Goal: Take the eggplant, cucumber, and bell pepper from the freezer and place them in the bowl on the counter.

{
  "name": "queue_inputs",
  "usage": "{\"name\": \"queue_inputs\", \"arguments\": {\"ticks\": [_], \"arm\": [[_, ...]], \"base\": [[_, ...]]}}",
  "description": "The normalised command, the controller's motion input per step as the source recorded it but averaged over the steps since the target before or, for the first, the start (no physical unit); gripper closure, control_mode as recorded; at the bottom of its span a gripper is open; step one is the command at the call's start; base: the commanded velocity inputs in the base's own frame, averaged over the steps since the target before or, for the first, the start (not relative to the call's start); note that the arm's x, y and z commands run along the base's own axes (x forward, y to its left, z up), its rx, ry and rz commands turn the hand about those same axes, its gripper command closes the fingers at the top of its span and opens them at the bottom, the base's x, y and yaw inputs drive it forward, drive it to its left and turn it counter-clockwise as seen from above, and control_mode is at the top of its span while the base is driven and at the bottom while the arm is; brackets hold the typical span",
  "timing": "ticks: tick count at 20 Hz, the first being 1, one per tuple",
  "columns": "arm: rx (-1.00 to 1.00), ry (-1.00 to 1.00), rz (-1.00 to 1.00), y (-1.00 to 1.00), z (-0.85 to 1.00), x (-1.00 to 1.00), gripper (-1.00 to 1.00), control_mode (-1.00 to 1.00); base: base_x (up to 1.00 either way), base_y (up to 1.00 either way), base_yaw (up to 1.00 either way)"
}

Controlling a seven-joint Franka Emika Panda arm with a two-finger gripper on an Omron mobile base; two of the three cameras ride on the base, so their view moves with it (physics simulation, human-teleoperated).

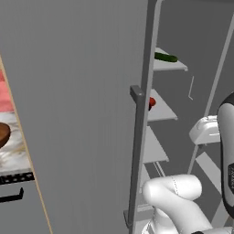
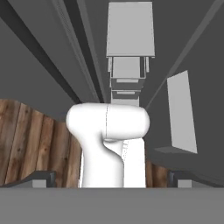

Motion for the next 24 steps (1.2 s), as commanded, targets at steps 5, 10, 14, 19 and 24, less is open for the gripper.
{"name": "queue_inputs", "arguments": {"ticks": [5, 10, 14, 19, 24], "arm": [[0.0, 0.0, 0.0, 0.0, 0.0, 0.0, -1.0, 1.0], [0.0, 0.0, 0.0, 0.0, 0.0, 0.0, -1.0, 1.0], [0.0, 0.0, 0.0, 0.0, 0.0, 0.0, -1.0, 1.0], [0.0, 0.0, 0.0, 0.0, 0.0, 0.0, -1.0, 1.0], [0.0, 0.0, 0.0, 0.0, 0.0, 0.0, -1.0, 1.0]], "base": [[0.09, -0.46, -0.07], [0.25, -0.26, -0.11], [0.5, -0.11, -0.11], [0.46, -0.13, -0.12], [0.36, -0.13, -0.06]]}}
